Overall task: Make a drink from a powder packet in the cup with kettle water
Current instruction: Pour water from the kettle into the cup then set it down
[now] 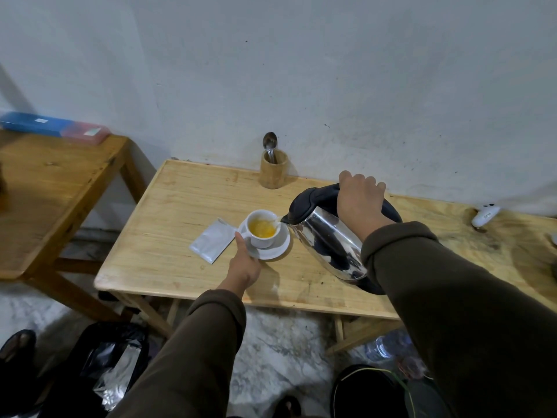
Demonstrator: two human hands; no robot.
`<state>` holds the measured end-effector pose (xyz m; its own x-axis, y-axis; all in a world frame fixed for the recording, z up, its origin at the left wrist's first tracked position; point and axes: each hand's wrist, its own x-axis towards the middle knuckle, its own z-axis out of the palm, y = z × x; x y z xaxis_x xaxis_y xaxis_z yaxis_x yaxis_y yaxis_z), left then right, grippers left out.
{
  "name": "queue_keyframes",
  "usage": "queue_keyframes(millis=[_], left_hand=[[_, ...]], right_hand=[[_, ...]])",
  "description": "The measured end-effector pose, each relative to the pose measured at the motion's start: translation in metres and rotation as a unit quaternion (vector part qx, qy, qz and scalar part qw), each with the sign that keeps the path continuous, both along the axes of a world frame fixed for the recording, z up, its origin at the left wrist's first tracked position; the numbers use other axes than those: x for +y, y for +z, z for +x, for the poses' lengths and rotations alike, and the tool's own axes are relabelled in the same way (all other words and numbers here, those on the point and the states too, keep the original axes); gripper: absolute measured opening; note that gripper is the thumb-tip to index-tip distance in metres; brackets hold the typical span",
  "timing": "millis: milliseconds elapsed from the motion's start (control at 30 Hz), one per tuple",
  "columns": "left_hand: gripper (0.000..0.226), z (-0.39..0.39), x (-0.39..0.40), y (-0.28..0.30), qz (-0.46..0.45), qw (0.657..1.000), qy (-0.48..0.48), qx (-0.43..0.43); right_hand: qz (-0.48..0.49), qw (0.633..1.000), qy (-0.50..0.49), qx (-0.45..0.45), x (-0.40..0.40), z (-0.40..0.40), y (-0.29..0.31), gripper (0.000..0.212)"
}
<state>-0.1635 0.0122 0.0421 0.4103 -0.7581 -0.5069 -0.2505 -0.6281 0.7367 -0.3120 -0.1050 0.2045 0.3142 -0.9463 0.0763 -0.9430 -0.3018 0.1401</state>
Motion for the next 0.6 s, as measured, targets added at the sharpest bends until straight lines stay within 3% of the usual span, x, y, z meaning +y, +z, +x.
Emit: queue_keyframes(millis=[267, 400, 600], left_hand=[[0.08, -0.002, -0.001, -0.002, -0.006, 1.0, 0.014, -0.002], [0.07, -0.009, -0.001, 0.002, -0.028, 0.996, 0.086, 0.025], [0.085, -0.023, 0.001, -0.003, -0.046, 0.995, 0.07, 0.054]], right_hand=[[0.006, 0.999, -0.015, -0.034, -0.003, -0.006, -0.003, 0.025], [0.057, 0.985, -0.073, -0.142, -0.01, -0.021, -0.004, 0.026], [0.086, 0.937, -0.18, -0.287, -0.013, -0.054, -0.009, 0.029]])
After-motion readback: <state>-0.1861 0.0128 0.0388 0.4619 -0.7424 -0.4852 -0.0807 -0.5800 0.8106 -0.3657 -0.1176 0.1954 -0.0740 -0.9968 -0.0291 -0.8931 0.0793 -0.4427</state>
